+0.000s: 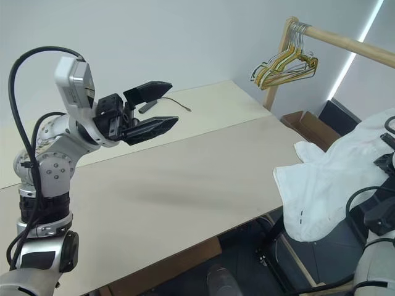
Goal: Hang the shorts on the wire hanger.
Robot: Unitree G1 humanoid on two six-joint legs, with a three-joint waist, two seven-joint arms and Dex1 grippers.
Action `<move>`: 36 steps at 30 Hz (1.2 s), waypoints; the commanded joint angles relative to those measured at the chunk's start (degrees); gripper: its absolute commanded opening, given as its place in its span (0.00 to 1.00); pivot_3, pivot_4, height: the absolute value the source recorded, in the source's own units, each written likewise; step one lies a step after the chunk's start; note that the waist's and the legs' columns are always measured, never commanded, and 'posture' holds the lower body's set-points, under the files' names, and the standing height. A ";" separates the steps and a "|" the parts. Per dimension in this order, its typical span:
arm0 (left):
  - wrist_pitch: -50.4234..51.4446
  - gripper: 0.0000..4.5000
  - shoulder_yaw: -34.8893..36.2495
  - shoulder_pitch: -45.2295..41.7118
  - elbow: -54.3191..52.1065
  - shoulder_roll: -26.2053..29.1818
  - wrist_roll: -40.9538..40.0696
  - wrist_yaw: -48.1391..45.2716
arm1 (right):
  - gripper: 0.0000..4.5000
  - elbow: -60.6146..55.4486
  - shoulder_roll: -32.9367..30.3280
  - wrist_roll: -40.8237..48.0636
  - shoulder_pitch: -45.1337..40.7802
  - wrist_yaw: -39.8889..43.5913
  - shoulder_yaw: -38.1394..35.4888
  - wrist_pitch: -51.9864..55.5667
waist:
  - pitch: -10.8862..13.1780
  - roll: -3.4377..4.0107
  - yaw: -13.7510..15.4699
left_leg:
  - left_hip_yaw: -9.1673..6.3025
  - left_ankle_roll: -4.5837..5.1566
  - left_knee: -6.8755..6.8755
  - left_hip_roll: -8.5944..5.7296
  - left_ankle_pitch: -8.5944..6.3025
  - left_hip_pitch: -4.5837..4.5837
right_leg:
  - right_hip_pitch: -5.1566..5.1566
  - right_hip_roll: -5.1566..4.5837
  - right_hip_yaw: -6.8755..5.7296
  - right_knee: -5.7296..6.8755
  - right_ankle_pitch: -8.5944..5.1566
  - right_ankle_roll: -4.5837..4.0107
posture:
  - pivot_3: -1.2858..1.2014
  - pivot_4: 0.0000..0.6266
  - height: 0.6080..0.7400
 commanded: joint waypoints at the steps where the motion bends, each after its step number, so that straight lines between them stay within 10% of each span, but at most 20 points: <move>1: 0.21 0.99 0.54 -0.67 -1.85 0.57 -1.20 0.33 | 0.00 -1.03 -0.22 -0.15 1.24 1.22 -0.11 0.69 | 0.00 0.00 0.01 | 0.00 0.00 0.00 0.00 0.00 0.00 | 0.00 0.00 0.00 0.00 0.00 0.00 | 0.42 0.00 1.00; 5: 0.49 0.99 0.30 -0.69 -1.93 0.52 -1.27 0.22 | 0.00 -9.29 1.61 1.09 6.06 5.19 3.91 0.69 | 0.00 0.00 0.02 | -0.01 0.00 -0.02 0.01 0.00 0.01 | 0.03 0.02 -0.01 -0.02 0.00 0.00 | 0.42 0.00 1.00; 19: 0.89 1.00 -0.03 -1.20 -1.25 0.75 -1.11 -0.66 | 1.00 -21.88 3.68 -1.28 11.55 6.16 5.67 -3.99 | -0.04 0.10 -0.19 | 0.19 0.00 -0.04 0.00 0.00 0.20 | 0.04 0.01 0.23 0.03 0.03 0.05 | 0.41 0.00 1.00; 36: 1.11 1.00 -0.48 -1.54 0.19 0.90 -0.99 -2.21 | 1.00 -48.95 9.50 -7.61 21.55 2.88 9.66 -29.19 | -0.03 0.10 -0.45 | 0.83 -0.01 -0.12 -0.01 0.00 0.47 | 0.07 0.02 0.88 -0.03 0.17 0.33 | 0.41 0.00 1.00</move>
